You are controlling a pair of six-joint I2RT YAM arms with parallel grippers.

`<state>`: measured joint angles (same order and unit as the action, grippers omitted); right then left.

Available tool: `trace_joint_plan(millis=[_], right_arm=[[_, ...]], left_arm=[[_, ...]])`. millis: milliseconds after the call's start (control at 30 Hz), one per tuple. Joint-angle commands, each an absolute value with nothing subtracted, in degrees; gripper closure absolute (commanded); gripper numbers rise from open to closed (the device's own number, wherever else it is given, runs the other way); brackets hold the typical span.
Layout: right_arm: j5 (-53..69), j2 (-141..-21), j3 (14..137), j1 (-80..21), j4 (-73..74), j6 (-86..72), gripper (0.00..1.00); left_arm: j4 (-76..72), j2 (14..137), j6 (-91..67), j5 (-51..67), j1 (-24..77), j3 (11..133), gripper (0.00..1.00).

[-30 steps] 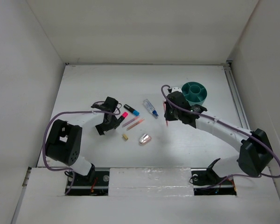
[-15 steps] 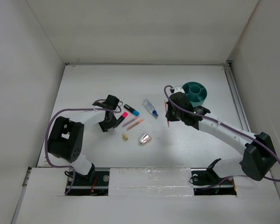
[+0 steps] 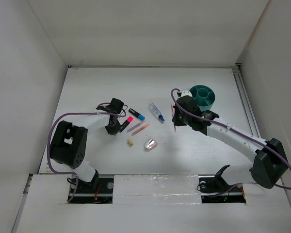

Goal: Sort the stationery into containers
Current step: Close the pen cap on the pen.

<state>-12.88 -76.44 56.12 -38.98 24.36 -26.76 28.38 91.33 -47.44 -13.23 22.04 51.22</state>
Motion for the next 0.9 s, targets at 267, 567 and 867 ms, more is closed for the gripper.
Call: trace_joint_plan(millis=[267,567,867], right_arm=[[-5.74,-74.79,56.25,-38.75,19.52,-24.87,1.00],[6.15,-75.93,55.63,-41.22,12.32,-27.06,1.00],[18.80,-75.85,50.46,-44.47,-3.06,-37.17,1.00]], left_arm=[[21.01,91.25,-45.18,-4.57,21.97,47.37,1.00],[19.60,81.13,-40.25,0.35,21.97,59.22,1.00],[17.68,77.35,-38.58,5.44,21.97,67.24,1.00]])
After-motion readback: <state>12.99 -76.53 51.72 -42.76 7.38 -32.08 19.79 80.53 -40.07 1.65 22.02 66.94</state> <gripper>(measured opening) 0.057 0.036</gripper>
